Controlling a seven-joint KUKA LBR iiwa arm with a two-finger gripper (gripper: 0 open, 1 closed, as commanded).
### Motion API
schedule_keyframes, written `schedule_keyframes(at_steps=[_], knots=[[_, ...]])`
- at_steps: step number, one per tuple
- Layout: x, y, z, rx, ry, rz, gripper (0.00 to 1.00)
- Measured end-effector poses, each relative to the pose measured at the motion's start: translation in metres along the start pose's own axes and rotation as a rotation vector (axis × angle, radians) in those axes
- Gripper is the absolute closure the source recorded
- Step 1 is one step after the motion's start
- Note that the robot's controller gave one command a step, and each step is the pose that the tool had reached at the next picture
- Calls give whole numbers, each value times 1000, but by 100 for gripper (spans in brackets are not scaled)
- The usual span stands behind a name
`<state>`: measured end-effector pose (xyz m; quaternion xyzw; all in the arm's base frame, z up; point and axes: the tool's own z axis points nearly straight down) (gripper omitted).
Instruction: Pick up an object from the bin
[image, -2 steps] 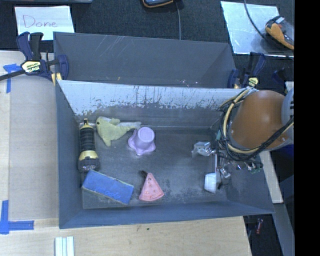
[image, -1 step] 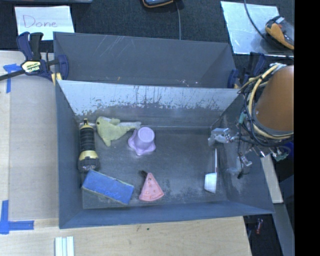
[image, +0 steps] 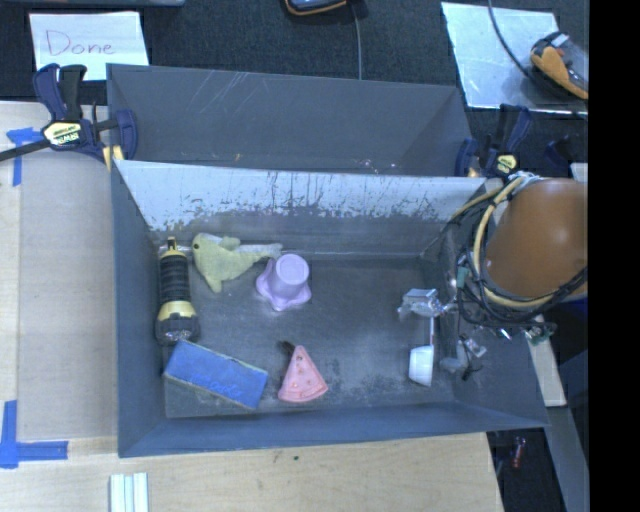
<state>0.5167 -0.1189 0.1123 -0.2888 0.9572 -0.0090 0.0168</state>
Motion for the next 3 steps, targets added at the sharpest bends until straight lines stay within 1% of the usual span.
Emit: schedule_keyframes(at_steps=[1, 2, 3], knots=[[8, 20, -2, 5, -4, 4, 0], [-10, 9, -39, 2, -3, -27, 0], [6, 53, 39, 5, -8, -128, 100]])
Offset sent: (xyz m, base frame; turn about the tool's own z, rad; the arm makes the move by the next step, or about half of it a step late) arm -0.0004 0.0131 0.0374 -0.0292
